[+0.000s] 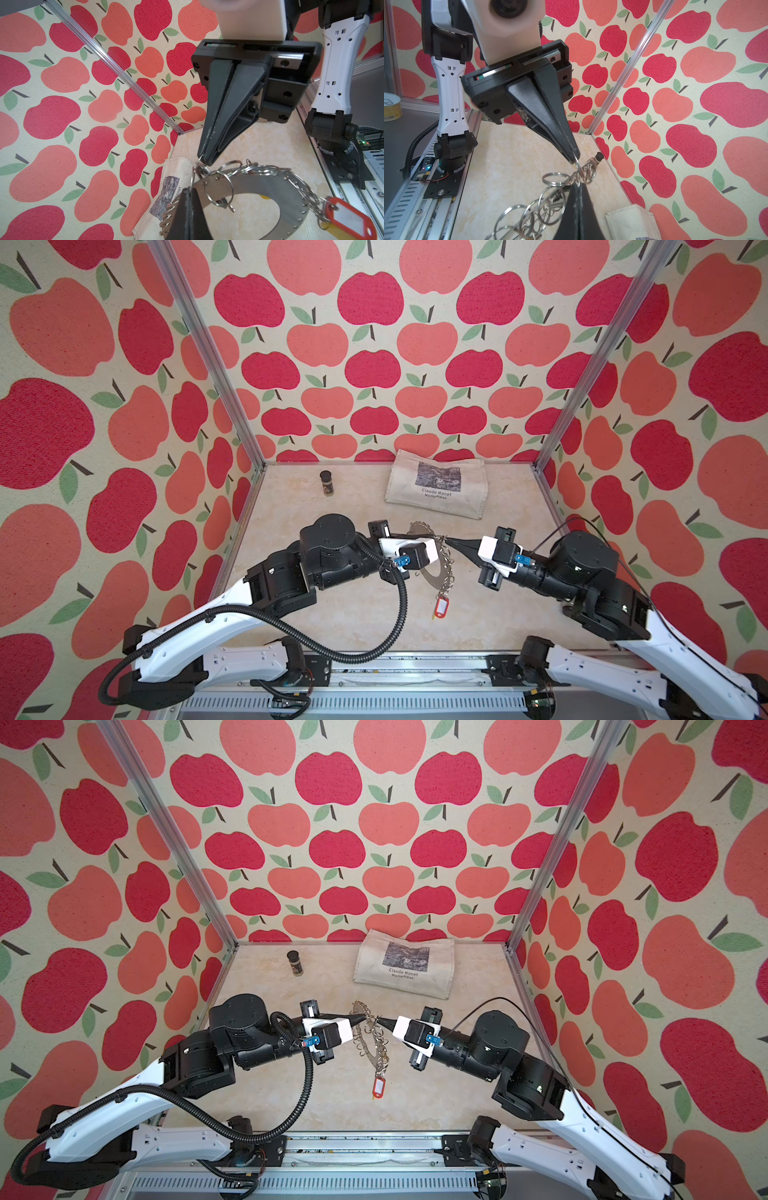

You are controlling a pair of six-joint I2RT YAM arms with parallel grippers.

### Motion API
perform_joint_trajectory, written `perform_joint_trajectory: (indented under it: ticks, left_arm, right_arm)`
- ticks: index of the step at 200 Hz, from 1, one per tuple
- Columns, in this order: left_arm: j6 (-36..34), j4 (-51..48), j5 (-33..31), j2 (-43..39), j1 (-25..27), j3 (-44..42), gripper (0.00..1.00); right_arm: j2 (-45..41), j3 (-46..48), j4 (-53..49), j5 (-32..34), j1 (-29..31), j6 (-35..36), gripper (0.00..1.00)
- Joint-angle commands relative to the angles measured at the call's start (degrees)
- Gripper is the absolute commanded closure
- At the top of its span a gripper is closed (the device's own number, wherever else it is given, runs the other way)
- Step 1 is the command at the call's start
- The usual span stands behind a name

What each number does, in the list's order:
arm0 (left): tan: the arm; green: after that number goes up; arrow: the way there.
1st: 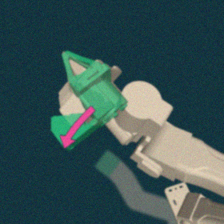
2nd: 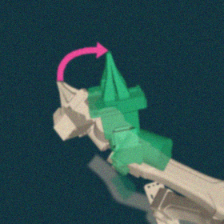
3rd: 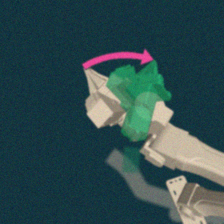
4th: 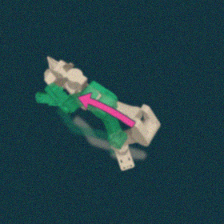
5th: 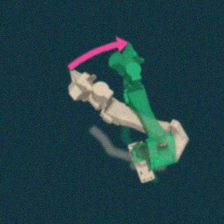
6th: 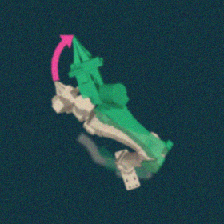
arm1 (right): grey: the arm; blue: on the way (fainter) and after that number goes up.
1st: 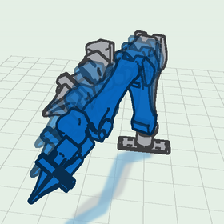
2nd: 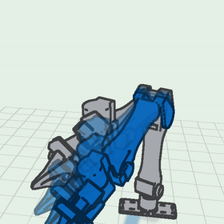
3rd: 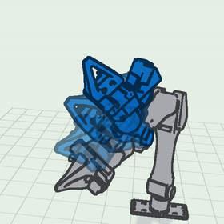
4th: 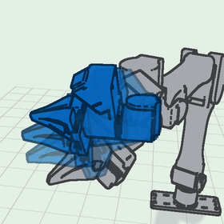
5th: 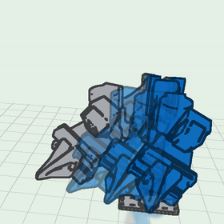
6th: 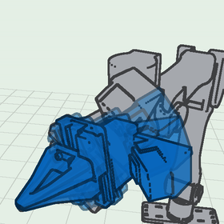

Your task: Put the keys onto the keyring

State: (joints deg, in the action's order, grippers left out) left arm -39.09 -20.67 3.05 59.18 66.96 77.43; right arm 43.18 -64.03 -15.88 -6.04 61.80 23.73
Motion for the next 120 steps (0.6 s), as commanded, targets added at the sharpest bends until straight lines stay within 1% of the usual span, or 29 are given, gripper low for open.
perform_joint_trajectory:
  ticks: [1,120]
  left_arm:
    - [0.2,0.8,0.7,-0.4,0.4,2.5,1.00]
    - [0.3,-0.3,1.0,-0.1,1.0,3.4,1.00]
  right_arm:
    - [-0.8,-0.9,2.1,0.3,-0.4,0.9,1.00]
    - [-0.3,-1.2,2.4,0.4,-0.4,2.0,1.00]
